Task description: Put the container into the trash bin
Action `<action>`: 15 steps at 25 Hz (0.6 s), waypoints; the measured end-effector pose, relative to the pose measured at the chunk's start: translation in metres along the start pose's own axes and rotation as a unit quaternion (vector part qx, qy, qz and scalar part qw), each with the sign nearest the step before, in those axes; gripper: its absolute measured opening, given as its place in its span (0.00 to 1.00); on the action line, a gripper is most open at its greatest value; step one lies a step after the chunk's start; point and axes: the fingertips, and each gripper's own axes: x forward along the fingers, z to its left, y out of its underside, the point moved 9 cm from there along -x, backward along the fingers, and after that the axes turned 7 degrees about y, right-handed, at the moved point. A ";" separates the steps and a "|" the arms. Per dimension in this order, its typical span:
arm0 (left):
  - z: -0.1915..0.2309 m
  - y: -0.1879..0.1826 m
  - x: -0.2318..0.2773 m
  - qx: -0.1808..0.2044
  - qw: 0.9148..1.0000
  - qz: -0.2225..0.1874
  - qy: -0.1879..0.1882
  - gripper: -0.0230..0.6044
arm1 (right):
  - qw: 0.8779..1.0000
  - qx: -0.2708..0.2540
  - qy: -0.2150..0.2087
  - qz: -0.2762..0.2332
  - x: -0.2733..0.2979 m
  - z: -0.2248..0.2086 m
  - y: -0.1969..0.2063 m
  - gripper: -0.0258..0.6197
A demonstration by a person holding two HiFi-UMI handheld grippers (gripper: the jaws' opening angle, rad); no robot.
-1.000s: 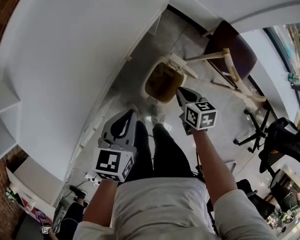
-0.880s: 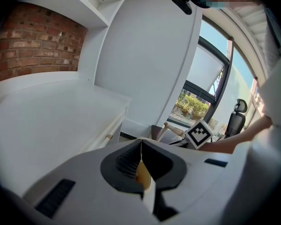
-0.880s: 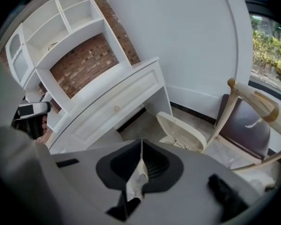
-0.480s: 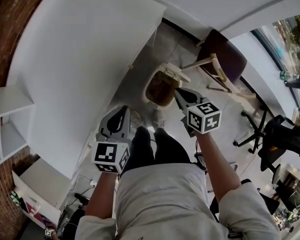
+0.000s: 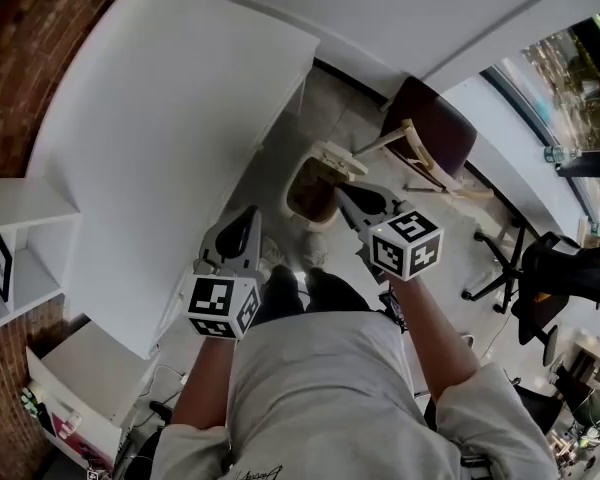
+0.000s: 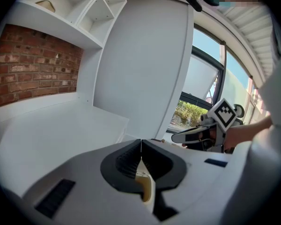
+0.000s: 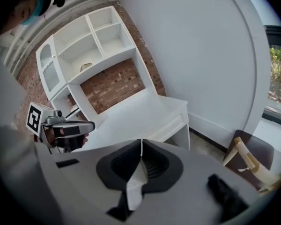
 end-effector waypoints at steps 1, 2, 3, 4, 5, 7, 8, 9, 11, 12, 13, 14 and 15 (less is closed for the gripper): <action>-0.002 -0.003 -0.001 0.001 1.000 -0.003 0.001 0.06 | 1.000 -0.004 -0.003 -0.004 -0.004 0.004 -0.003 0.09; -0.004 -0.006 -0.002 0.003 1.000 -0.006 0.002 0.06 | 1.000 -0.007 -0.005 -0.008 -0.007 0.007 -0.006 0.09; -0.006 -0.009 -0.003 0.005 1.000 -0.008 0.002 0.06 | 1.000 -0.010 -0.007 -0.013 -0.011 0.010 -0.008 0.09; -0.009 -0.011 -0.005 0.007 1.000 -0.009 0.003 0.06 | 1.000 -0.012 -0.007 -0.017 -0.014 0.013 -0.010 0.09; -0.011 -0.012 -0.007 0.010 1.000 -0.011 0.004 0.06 | 1.000 -0.014 -0.008 -0.021 -0.018 0.017 -0.012 0.09; -0.014 -0.014 -0.012 0.014 1.000 -0.012 0.006 0.06 | 0.999 -0.017 -0.009 -0.028 -0.023 0.023 -0.015 0.09; -0.015 -0.014 -0.013 0.016 1.000 -0.011 0.007 0.06 | 0.999 -0.019 -0.009 -0.032 -0.025 0.026 -0.016 0.09; -0.016 -0.014 -0.014 0.018 1.000 -0.009 0.008 0.06 | 0.999 -0.021 -0.011 -0.037 -0.027 0.029 -0.018 0.09; -0.016 -0.014 -0.017 0.023 1.000 -0.005 0.008 0.06 | 0.999 -0.024 -0.012 -0.045 -0.031 0.034 -0.021 0.09; -0.017 -0.013 -0.019 0.024 1.000 -0.004 0.008 0.06 | 0.998 -0.025 -0.013 -0.048 -0.034 0.037 -0.022 0.08; -0.018 -0.014 -0.021 0.025 1.000 -0.004 0.008 0.06 | 0.998 -0.027 -0.015 -0.049 -0.036 0.040 -0.022 0.08; -0.018 -0.014 -0.023 0.026 1.000 -0.005 0.008 0.06 | 0.998 -0.028 -0.017 -0.049 -0.038 0.042 -0.023 0.08; -0.017 -0.015 -0.025 0.027 1.000 -0.006 0.008 0.06 | 0.998 -0.029 -0.019 -0.048 -0.039 0.045 -0.024 0.08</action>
